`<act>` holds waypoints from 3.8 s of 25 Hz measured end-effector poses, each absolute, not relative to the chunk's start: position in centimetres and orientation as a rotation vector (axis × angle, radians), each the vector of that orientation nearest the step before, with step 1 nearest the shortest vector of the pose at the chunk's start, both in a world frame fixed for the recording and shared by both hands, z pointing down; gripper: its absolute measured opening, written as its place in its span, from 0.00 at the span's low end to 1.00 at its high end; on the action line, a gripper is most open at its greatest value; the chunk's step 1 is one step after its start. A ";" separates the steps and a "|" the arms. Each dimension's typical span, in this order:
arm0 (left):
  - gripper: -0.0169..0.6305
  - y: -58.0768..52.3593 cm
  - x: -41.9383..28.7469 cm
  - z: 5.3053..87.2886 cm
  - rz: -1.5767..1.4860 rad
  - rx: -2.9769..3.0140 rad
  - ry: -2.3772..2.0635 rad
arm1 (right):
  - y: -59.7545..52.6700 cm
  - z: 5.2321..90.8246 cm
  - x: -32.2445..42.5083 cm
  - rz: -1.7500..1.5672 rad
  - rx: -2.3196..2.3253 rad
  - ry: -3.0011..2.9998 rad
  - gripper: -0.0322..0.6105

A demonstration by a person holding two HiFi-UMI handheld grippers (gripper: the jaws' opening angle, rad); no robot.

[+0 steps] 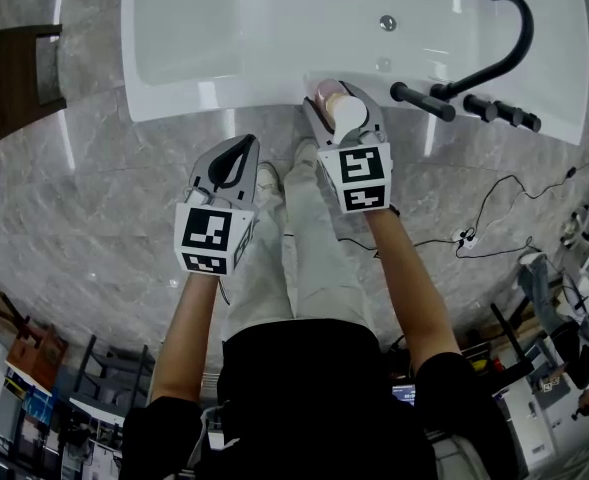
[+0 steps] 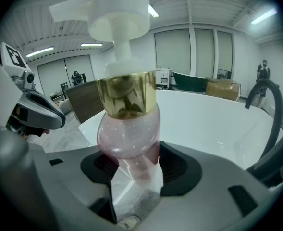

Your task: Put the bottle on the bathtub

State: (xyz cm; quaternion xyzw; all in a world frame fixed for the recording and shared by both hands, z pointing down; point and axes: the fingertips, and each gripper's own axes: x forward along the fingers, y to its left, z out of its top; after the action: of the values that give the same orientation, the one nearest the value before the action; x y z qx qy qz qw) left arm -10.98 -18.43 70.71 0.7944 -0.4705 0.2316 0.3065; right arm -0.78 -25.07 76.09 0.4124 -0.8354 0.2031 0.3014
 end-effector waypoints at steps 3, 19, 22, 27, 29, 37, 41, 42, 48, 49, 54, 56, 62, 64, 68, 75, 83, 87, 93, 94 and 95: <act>0.05 -18.5 -11.1 70.2 0.610 2.105 -1.245 | -24.8 76.1 -0.7 0.544 1.085 -2.205 0.43; 0.05 -18.5 -9.4 63.3 0.561 2.201 -1.249 | -21.3 71.9 2.6 0.568 1.103 -2.109 0.43; 0.05 -18.4 -8.8 61.8 0.557 2.214 -1.256 | -20.5 70.4 3.8 0.591 1.118 -2.100 0.40; 0.05 -18.1 -8.2 58.3 0.536 2.248 -1.277 | -20.2 66.1 5.2 0.558 1.179 -2.108 0.24; 0.05 -18.1 -8.4 57.0 0.515 2.253 -1.293 | -20.2 64.5 5.4 0.560 1.201 -2.107 0.18; 0.05 -17.2 -7.9 51.1 0.492 2.325 -1.310 | -19.7 56.4 5.9 0.505 1.286 -2.162 0.11; 0.05 -16.9 -7.7 48.3 0.486 2.357 -1.333 | -19.7 52.4 6.3 0.435 1.319 -2.191 0.09; 0.05 -16.8 -7.8 47.6 0.483 2.366 -1.340 | -19.7 51.4 6.2 0.416 1.326 -2.199 0.09; 0.05 -16.9 -8.8 42.4 0.467 2.439 -1.409 | -19.7 44.8 6.3 0.322 1.389 -2.263 0.09; 0.05 -16.9 -9.2 41.3 0.453 2.443 -1.433 | -19.6 43.7 6.5 0.309 1.404 -2.272 0.09; 0.05 -16.5 -10.5 36.3 0.373 2.466 -1.527 | -19.3 38.8 7.2 0.257 1.477 -2.337 0.09; 0.05 -16.4 -10.8 34.6 0.347 2.478 -1.558 | -19.2 36.7 7.2 0.219 1.491 -2.367 0.09; 0.05 -15.6 -10.2 29.5 0.302 2.515 -1.590 | -18.7 30.7 7.1 0.129 1.499 -2.464 0.09; 0.05 -15.3 -10.1 28.0 0.278 2.530 -1.600 | -18.5 29.3 7.2 0.105 1.503 -2.481 0.09; 0.05 -15.0 -10.6 25.9 0.276 2.582 -1.658 | -18.4 27.2 7.5 0.057 1.526 -2.509 0.09; 0.05 -14.7 -11.1 23.4 0.232 2.628 -1.694 | -17.9 25.7 8.0 0.034 1.569 -2.528 0.09; 0.05 -14.6 -11.5 20.9 0.163 2.654 -1.745 | -18.0 24.6 7.9 0.027 1.587 -2.557 0.09; 0.05 -14.7 -11.5 21.2 0.167 2.670 -1.741 | -18.1 25.0 7.6 0.020 1.583 -2.559 0.09; 0.05 -14.9 -11.2 21.2 0.165 2.674 -1.729 | -18.4 24.9 7.5 0.019 1.581 -2.558 0.09; 0.05 -15.0 -11.4 21.2 0.167 2.675 -1.731 | -18.4 24.8 7.4 0.018 1.584 -2.558 0.09; 0.05 -15.1 -11.6 21.2 0.166 2.674 -1.733 | -18.4 24.8 7.2 0.017 1.588 -2.557 0.09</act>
State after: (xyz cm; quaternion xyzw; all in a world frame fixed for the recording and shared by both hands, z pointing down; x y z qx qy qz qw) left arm -11.61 -15.08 21.19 0.8377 -0.5430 0.0521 -0.0247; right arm 7.18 -18.45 24.78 0.5263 -0.8477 0.0056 0.0657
